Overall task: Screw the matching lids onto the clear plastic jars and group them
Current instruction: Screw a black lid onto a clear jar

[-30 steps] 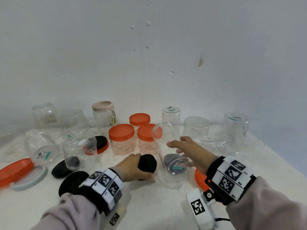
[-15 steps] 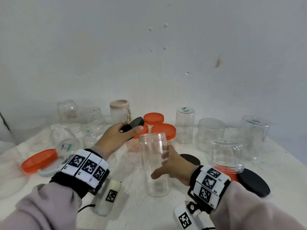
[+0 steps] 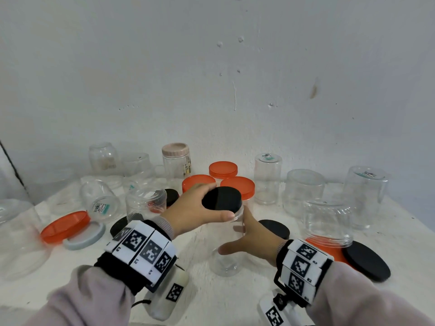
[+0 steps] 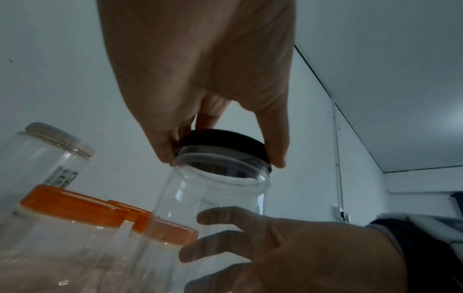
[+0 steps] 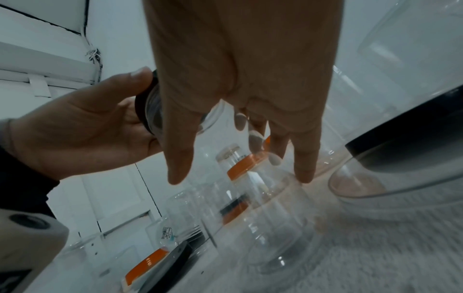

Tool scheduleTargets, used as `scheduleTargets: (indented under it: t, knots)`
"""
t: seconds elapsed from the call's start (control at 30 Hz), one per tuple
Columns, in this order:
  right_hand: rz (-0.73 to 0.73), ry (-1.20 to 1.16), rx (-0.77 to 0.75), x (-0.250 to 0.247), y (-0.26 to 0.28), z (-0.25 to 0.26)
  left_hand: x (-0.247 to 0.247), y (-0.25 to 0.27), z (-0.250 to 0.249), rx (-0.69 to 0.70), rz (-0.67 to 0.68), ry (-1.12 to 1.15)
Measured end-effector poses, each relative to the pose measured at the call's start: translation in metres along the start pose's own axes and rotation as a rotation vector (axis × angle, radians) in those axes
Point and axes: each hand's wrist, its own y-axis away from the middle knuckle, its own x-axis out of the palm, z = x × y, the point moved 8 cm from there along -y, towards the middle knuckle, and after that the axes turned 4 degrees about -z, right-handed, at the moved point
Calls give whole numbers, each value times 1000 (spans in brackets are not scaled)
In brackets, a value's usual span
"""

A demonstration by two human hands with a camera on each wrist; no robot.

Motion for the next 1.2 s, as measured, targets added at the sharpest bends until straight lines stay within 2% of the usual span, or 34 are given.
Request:
scheduleTargets:
  t: [0.23, 0.43, 0.63, 0.8, 0.93, 1.07, 1.2]
  knots:
    - [39, -7, -1, 0, 1, -4, 9, -3, -1, 23, 21, -66]
    - [54, 33, 7, 0, 2, -6, 12, 0, 1, 36, 24, -26]
    - [135, 83, 33, -14, 12, 2, 21, 8, 23, -35, 78, 278]
    - [104, 75, -71, -42, 17, 45, 40, 19, 46, -114, 131, 387]
    - [99, 253, -146, -43, 7, 77, 57, 21, 51, -140, 108, 431]
    - [129, 571, -195, -31, -3, 101, 60, 14, 53, -138, 75, 431]
    - [206, 889, -158, -19, -11, 112, 60, 7, 53, -134, 85, 375]
